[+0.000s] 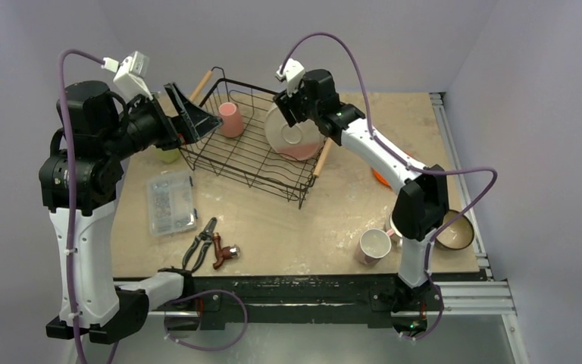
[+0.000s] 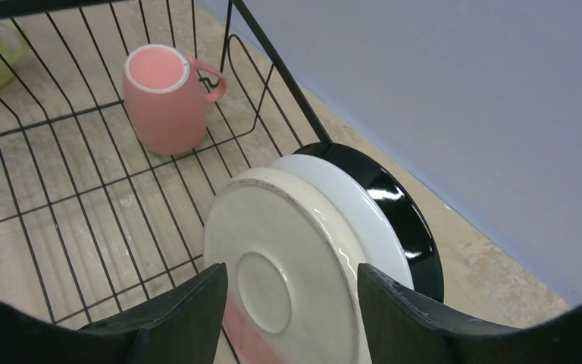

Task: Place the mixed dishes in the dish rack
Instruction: Pick up the plate at the center of the board.

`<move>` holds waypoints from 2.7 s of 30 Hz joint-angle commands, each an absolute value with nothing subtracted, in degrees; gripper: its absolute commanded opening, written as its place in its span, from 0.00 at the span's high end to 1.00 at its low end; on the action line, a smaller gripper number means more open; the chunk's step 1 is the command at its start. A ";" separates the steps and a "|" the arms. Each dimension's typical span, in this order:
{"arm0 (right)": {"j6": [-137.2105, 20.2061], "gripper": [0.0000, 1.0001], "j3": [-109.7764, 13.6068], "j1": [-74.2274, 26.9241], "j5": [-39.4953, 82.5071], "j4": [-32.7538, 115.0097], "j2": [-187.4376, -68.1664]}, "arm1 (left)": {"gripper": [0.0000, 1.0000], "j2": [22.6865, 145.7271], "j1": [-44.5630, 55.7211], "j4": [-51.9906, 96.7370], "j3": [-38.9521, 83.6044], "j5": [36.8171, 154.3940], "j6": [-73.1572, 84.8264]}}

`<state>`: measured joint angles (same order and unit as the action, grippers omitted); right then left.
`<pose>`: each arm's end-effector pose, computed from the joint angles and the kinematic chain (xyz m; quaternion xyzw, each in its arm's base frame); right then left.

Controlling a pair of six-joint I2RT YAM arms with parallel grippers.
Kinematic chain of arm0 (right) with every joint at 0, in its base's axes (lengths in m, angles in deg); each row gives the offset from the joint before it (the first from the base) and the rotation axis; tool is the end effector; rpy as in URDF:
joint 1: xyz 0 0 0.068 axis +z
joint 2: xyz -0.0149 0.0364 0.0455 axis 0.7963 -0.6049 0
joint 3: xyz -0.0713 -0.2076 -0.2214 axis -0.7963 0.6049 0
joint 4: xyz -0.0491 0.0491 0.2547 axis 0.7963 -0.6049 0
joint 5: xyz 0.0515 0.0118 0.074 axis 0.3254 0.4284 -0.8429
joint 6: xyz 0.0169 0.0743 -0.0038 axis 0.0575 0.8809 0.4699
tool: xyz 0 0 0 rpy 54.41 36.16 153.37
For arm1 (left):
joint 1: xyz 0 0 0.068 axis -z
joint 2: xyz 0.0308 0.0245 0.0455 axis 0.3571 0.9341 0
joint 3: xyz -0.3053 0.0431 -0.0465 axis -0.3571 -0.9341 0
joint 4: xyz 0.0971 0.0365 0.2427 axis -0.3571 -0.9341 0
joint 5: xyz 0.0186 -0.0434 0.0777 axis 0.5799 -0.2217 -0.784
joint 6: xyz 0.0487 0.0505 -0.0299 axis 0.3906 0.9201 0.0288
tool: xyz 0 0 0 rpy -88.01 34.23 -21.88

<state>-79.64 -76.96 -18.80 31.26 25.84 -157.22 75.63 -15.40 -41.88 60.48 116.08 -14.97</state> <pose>0.4223 0.2818 0.3806 -0.3294 0.7600 0.0805 0.5544 0.1589 -0.0466 0.5653 -0.0420 0.7990 -0.3741 0.4688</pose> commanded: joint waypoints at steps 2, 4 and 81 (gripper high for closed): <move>-74.96 0.36 -79.05 -19.07 30.37 27.50 -151.24 | 0.07 74.64 -15.75 -39.96 60.21 116.22 -15.48; -73.98 0.35 -79.19 -19.50 31.70 27.74 -149.89 | 0.07 74.57 -15.74 -39.97 59.98 116.26 -15.67; -33.15 1.00 -36.83 -78.34 -6.29 32.76 -152.13 | 0.11 75.25 -15.65 -36.94 56.96 118.82 -22.73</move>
